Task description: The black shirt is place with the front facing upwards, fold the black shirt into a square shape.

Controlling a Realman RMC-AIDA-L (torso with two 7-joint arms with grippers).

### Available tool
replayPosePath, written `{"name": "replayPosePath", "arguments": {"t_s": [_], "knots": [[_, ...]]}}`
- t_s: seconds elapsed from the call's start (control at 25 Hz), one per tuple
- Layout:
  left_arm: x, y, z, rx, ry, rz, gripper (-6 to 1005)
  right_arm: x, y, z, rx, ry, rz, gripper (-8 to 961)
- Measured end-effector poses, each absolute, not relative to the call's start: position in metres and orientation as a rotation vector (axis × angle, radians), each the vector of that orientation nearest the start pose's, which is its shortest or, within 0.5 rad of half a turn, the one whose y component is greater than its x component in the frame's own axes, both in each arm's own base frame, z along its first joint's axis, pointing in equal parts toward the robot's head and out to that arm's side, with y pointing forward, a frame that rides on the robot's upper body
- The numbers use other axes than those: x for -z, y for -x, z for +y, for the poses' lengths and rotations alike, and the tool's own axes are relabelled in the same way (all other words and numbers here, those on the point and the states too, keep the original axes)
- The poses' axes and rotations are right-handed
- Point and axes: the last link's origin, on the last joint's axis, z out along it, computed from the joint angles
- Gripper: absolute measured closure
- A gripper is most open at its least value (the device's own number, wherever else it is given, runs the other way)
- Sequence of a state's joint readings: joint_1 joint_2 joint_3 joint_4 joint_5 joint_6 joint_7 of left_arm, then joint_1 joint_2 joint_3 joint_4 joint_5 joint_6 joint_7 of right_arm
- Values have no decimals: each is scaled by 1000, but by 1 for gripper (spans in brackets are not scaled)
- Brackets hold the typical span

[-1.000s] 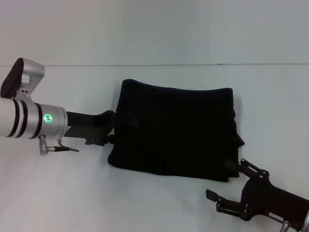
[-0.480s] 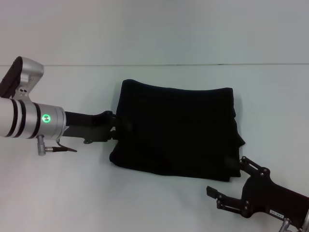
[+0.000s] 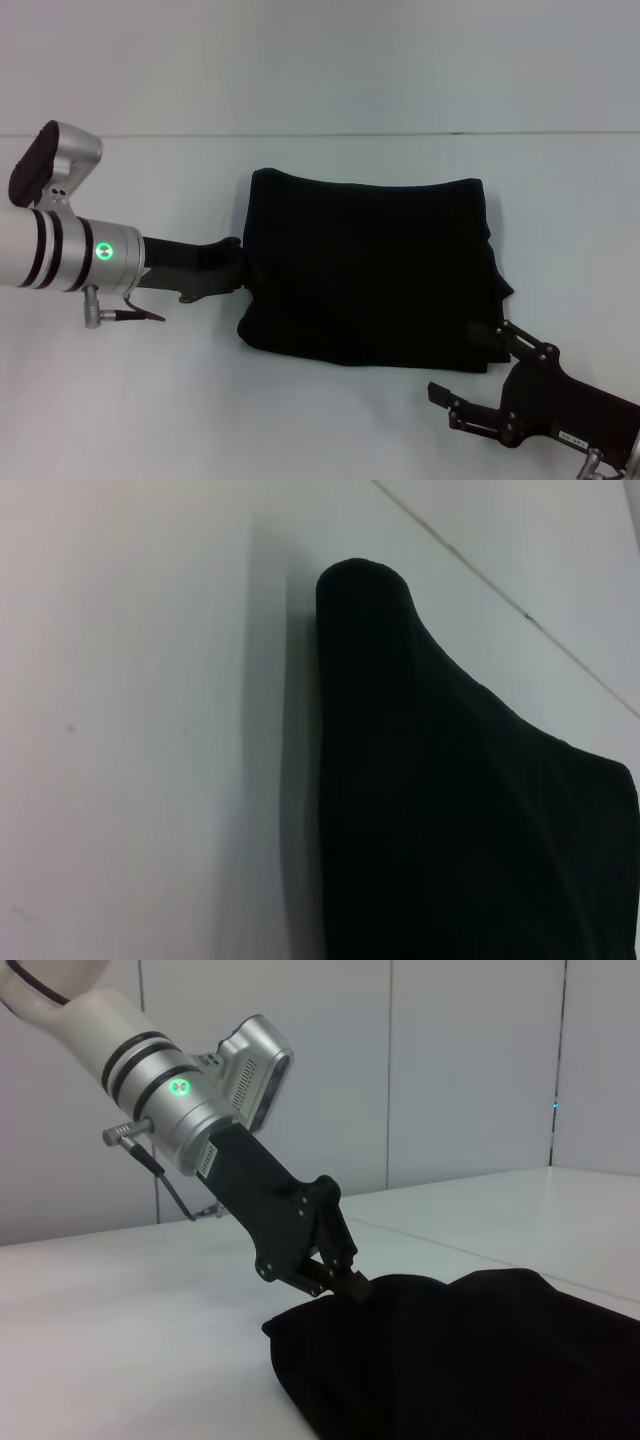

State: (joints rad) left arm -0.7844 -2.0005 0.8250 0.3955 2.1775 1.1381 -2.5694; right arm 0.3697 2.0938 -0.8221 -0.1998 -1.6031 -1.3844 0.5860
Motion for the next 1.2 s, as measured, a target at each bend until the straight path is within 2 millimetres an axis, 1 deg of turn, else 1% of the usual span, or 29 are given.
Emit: {"name": "replayPosePath", "arguments": {"t_s": [0.12, 0.32, 0.68, 0.76, 0.92, 1.12, 1.2], "knots": [[33, 258, 396, 407, 2057, -2035, 961, 68, -314, 259, -731, 2474, 362, 4], [33, 260, 394, 422, 2056, -2037, 996, 67, -314, 260, -730, 2471, 360, 4], [39, 265, 381, 465, 2042, -2101, 966, 64, -313, 264, -736, 2448, 360, 3], [41, 270, 373, 524, 2026, -2134, 959, 64, -313, 265, -736, 2444, 360, 3], [39, 273, 368, 573, 2016, -2144, 946, 63, -313, 267, -738, 2434, 361, 4], [40, 273, 365, 572, 2041, -2135, 929, 62, -312, 269, -741, 2428, 358, 4], [40, 270, 364, 565, 2090, -2105, 923, 62, -312, 270, -737, 2427, 360, 4]]}}
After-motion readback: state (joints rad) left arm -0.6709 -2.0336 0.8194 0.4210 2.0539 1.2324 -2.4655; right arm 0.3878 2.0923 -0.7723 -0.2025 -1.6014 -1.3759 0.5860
